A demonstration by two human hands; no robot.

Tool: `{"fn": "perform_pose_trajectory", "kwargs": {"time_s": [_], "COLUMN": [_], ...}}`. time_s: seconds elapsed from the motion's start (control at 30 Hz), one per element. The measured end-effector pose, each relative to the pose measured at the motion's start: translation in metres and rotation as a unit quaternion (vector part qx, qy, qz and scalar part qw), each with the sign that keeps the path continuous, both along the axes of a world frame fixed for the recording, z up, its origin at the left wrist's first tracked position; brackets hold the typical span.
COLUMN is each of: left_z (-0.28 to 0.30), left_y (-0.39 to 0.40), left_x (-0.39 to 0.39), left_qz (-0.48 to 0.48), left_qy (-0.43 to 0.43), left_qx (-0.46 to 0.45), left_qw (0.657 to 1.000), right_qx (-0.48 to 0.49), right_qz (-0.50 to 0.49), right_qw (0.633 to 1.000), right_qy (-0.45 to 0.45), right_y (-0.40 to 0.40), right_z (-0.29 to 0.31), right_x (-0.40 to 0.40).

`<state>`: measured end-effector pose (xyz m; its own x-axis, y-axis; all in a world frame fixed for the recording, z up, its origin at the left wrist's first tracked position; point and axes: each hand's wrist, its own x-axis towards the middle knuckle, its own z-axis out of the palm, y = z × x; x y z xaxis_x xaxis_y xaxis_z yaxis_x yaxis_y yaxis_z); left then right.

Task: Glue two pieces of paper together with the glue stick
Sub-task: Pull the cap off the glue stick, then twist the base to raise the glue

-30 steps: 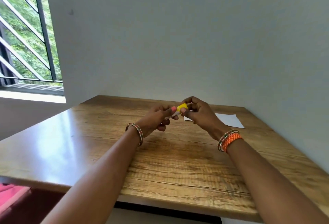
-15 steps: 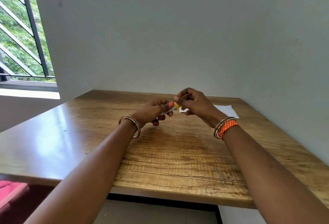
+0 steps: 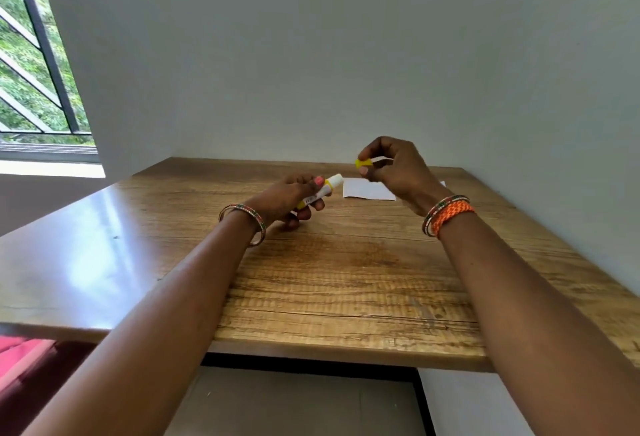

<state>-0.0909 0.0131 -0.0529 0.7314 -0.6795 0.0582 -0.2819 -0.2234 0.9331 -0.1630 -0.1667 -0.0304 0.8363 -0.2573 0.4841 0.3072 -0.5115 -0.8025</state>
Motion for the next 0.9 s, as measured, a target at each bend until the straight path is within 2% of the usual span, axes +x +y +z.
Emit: {"fn": "perform_pose_trajectory", "kwargs": {"time_s": [0.13, 0.3, 0.43, 0.57, 0.7, 0.8, 0.9], "left_z": [0.001, 0.003, 0.003, 0.004, 0.004, 0.004, 0.005], "left_y": [-0.001, -0.004, -0.003, 0.001, 0.004, 0.002, 0.001], "left_x": [0.002, 0.004, 0.008, 0.014, 0.017, 0.015, 0.016], "left_qz": [0.027, 0.063, 0.121, 0.208, 0.248, 0.265, 0.295], "left_qy": [0.011, 0.046, 0.051, 0.072, 0.108, 0.092, 0.021], "left_qx": [-0.034, -0.100, -0.142, -0.216, -0.233, -0.230, -0.225], "left_qw": [0.999, 0.992, 0.981, 0.951, 0.934, 0.932, 0.928], "right_qx": [0.078, 0.094, 0.004, -0.001, -0.090, -0.169, -0.207], "right_qz": [-0.003, -0.006, -0.058, -0.020, -0.028, -0.021, -0.004], "right_qw": [0.997, 0.995, 0.997, 0.999, 0.995, 0.985, 0.978], "right_qy": [-0.007, 0.029, 0.045, 0.046, 0.036, 0.016, 0.019], "right_y": [-0.007, 0.001, 0.008, 0.026, 0.051, 0.063, 0.068], "right_z": [-0.002, -0.011, -0.018, -0.027, -0.036, -0.039, -0.039], "right_x": [0.003, 0.011, 0.013, 0.018, 0.029, 0.032, 0.032]}}
